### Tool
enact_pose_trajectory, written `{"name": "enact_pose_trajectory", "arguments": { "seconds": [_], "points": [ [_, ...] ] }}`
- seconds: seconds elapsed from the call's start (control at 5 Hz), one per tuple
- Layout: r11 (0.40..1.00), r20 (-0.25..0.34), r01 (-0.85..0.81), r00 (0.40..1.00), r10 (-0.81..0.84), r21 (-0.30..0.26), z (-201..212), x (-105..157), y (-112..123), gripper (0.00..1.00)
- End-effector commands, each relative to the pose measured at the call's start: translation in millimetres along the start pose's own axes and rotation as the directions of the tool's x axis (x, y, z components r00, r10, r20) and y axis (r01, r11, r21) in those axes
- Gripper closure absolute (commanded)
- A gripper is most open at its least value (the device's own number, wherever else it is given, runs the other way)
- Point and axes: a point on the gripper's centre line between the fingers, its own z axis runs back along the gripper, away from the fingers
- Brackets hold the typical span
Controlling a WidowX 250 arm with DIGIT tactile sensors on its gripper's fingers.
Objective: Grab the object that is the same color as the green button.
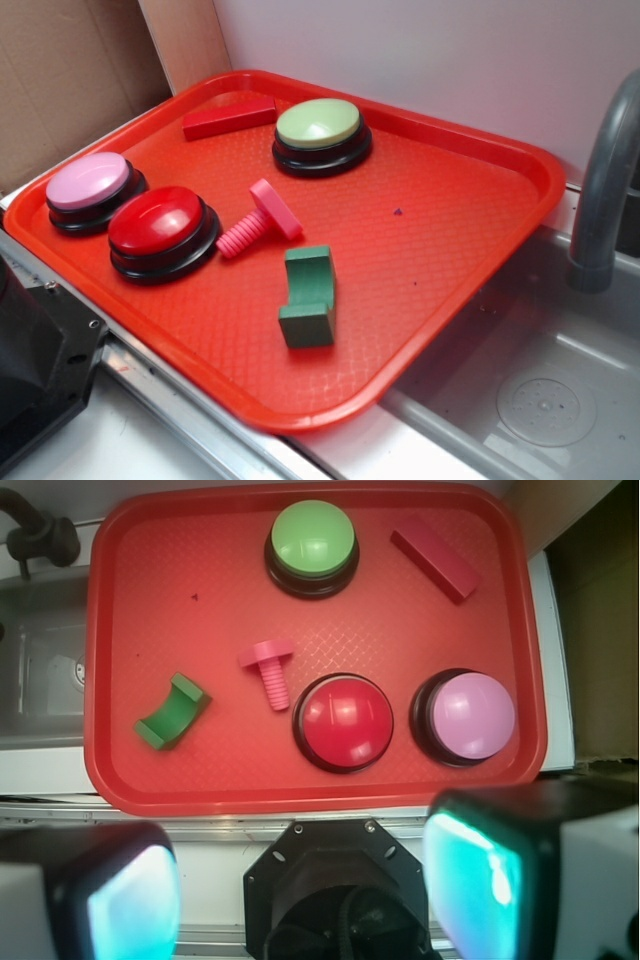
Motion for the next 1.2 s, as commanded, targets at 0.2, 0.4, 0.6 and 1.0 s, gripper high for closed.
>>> {"name": "enact_pose_trajectory", "arguments": {
  "seconds": [0.2, 0.4, 0.6, 1.0],
  "points": [
    [0.997, -0.042, 0.077, 0.996, -0.077, 0.000, -35, 17, -39, 0.00],
    [0.990, -0.035, 0.136, 0.990, -0.137, -0.020, -61, 29, -86, 0.00],
    [0.972, -0.044, 0.230, 0.972, -0.232, -0.052, -79, 32, -109, 0.00],
    [0.870, -0.034, 0.491, 0.870, -0.492, -0.029, -121, 36, -111, 0.00]
  ]
}}
